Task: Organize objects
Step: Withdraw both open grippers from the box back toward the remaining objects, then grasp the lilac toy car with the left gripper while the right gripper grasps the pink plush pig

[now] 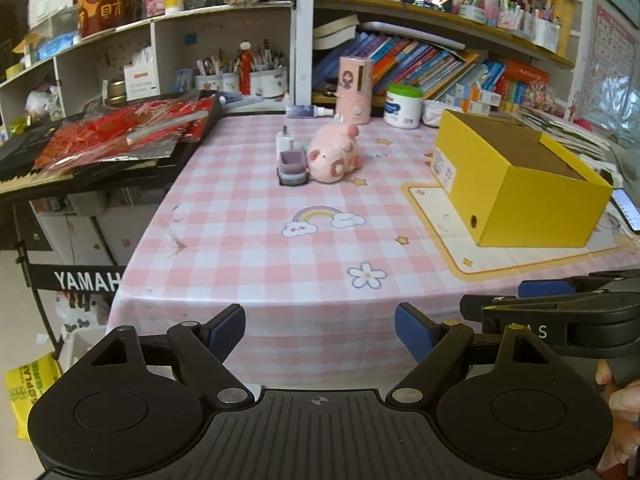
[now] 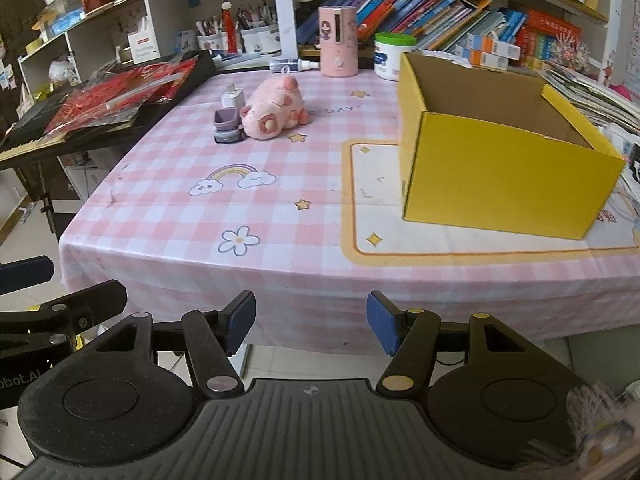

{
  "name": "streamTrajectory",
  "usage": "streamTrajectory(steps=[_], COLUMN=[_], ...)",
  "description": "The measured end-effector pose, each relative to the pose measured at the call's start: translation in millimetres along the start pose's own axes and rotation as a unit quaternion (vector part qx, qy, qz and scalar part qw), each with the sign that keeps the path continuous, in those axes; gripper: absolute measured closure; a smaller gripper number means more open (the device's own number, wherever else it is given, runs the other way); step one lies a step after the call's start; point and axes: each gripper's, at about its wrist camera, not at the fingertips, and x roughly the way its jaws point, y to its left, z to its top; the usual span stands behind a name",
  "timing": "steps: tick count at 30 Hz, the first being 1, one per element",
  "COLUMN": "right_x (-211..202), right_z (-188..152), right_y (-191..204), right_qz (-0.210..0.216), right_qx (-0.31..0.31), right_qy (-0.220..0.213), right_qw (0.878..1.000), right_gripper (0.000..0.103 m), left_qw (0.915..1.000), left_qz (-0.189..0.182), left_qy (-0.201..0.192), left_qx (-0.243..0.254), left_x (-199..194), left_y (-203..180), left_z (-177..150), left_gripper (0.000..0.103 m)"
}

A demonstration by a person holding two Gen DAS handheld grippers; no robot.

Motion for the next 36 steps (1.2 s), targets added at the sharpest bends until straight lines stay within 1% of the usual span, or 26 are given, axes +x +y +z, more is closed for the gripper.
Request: streamTrajectory(steps=[5,7,11,21,27,36], right_x=[19.8,28.4,42.1,81.2,94.1,113.9], right_z=[14.0,21.4,36.5,79.1,102.6,134.3], right_y=[2.4,4.0,7.1,3.5,-1.8,-11.0], right_qz=[0.012,0.019,0.030,0.047,0.058,0.068], right_qx=[-0.003,-0.007,-0.023,-0.031,-0.026,-0.020], right_qy=[0.005,0.008,0.003,0.001,-0.016,-0.024], right_qw=[1.000,1.000,0.999,0.998,0.998,0.997], right_gripper=[0.044,0.044,0.044,0.045,0.045,0.045], left_qw=[0.9999,0.9998,0.9995,0.9989,0.9987,0.9983], left_qz=[0.013,0.018,0.024,0.035,0.036,0.045], left_qy=[0.006,0.002,0.001,0.011,0.012,0.015], left_qx=[-0.004,-0.009,-0.021,-0.031,-0.034,-0.034], left_x=[15.1,20.8,37.0,77.3,93.3,113.8], left_y=[6.6,10.4,15.5,19.4,17.7,15.1], left_z=[10.7,16.6,29.2,57.3,73.8,95.9], left_gripper=[0.019,0.019,0.019,0.019,0.019,0.019])
